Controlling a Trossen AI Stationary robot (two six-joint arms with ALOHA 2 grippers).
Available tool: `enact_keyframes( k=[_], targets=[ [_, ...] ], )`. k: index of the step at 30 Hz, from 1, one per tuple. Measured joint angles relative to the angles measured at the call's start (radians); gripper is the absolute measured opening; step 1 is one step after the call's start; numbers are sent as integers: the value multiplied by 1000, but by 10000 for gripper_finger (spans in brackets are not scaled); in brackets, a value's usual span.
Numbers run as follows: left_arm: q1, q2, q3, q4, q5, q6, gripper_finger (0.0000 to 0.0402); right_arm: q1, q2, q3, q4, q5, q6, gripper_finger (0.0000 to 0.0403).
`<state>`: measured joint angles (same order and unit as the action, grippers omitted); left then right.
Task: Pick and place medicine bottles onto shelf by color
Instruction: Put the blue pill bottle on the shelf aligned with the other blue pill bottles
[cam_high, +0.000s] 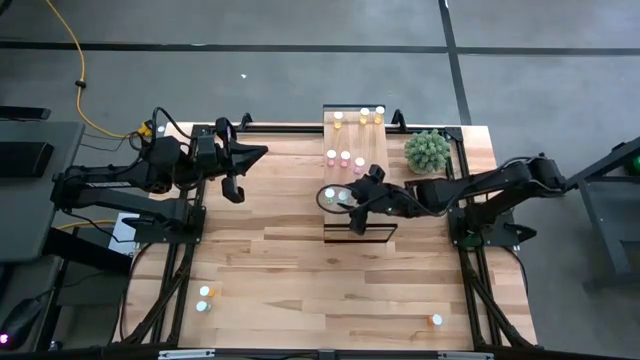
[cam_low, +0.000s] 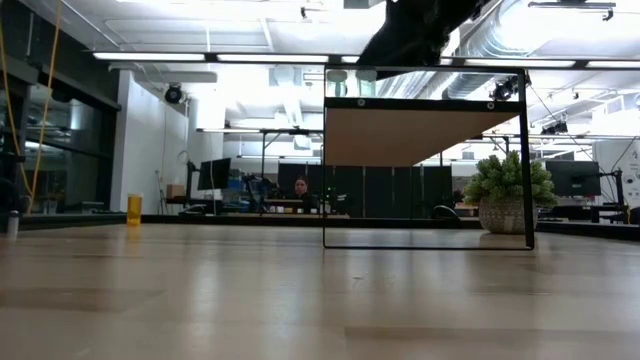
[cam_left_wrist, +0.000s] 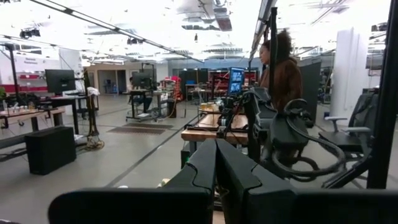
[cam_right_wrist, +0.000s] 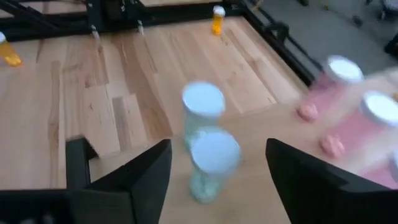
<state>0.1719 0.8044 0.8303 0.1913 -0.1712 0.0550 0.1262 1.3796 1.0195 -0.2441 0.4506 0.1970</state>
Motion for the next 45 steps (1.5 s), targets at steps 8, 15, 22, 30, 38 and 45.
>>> enact_keyframes(
  k=[8,15,22,30,38,45],
  targets=[
    [0,-8,0,-5,2,-25,0,4,-134,0,-125,-71,95,257],
    [-5,-14,0,-10,3,-47,0,71,-285,0,-243,-57,184,257],
    [-4,-14,0,-24,20,-149,0,214,-494,-142,-242,121,314,256],
    [-76,-14,-86,22,-4,-227,0,275,-665,-329,121,167,204,256],
    [-234,-14,-333,360,-221,-253,0,273,-673,-346,192,110,101,256],
    [-246,-52,-332,348,-227,-184,0,273,-674,-347,174,92,21,256]
  ],
)
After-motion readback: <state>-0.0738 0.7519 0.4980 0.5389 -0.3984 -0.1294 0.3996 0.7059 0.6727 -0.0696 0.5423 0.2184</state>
